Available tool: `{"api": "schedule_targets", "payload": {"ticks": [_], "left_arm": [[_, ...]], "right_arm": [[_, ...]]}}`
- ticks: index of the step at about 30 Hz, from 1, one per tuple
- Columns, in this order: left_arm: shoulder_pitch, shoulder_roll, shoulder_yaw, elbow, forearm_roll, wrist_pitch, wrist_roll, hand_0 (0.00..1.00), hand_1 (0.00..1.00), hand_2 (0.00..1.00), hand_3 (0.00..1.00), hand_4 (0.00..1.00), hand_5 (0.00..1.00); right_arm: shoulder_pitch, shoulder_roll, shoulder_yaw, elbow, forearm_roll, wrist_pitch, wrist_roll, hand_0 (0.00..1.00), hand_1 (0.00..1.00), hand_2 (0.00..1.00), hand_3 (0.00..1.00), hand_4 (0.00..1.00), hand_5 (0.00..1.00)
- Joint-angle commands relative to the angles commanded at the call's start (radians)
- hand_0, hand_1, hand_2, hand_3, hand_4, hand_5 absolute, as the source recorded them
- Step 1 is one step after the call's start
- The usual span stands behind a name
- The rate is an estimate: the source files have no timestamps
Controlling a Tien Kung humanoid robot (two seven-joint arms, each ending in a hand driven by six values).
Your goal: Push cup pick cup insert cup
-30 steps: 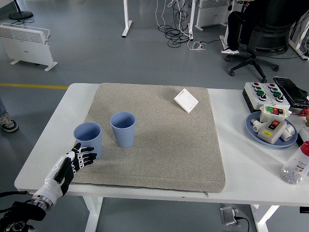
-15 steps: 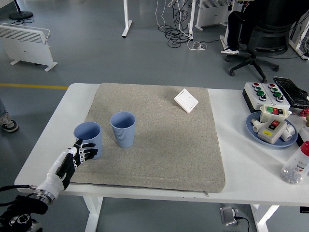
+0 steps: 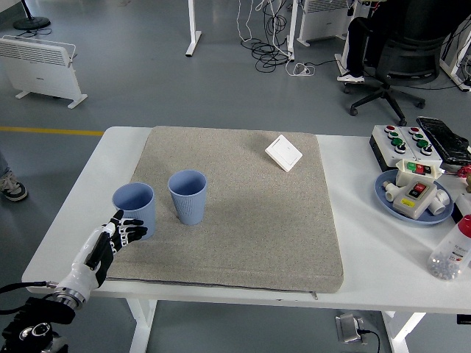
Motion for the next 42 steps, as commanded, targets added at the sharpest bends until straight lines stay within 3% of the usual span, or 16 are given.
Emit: {"api": "schedule_targets", "payload": {"ticks": [9, 17, 33, 40, 42], "left_arm": [[-0.034, 0.002, 0.019, 0.038, -0.011, 0.007, -0.017, 0.772, 0.635, 0.563, 0.528, 0.636, 0.998], [-0.087, 0.003, 0.044, 0.106, -0.024, 0.011, -0.032, 0.771, 0.63, 0.558, 0.523, 0.621, 0.998], [-0.186, 0.043, 0.093, 0.209, -0.008, 0.021, -0.052, 0.778, 0.625, 0.555, 0.522, 0.62, 0.998], [-0.22, 0.024, 0.101, 0.248, 0.005, 0.024, -0.06, 0.775, 0.623, 0.552, 0.521, 0.617, 0.998], [-0.241, 0.011, 0.098, 0.288, 0.017, 0.028, -0.073, 0.775, 0.623, 0.552, 0.521, 0.617, 0.998]], "right_arm": [[0.002, 0.001, -0.005, 0.0, 0.002, 0.0, 0.0, 0.752, 0.625, 0.623, 0.558, 0.071, 0.441], [0.006, 0.0, -0.009, 0.0, 0.001, 0.001, 0.0, 0.752, 0.624, 0.621, 0.558, 0.073, 0.439], [0.006, 0.001, -0.019, 0.0, 0.004, 0.001, -0.001, 0.752, 0.624, 0.625, 0.558, 0.075, 0.438], [0.004, 0.002, -0.025, 0.0, 0.005, 0.001, -0.001, 0.752, 0.624, 0.627, 0.558, 0.075, 0.438], [0.002, 0.002, -0.027, 0.0, 0.005, 0.001, -0.002, 0.752, 0.624, 0.627, 0.558, 0.075, 0.438]]}}
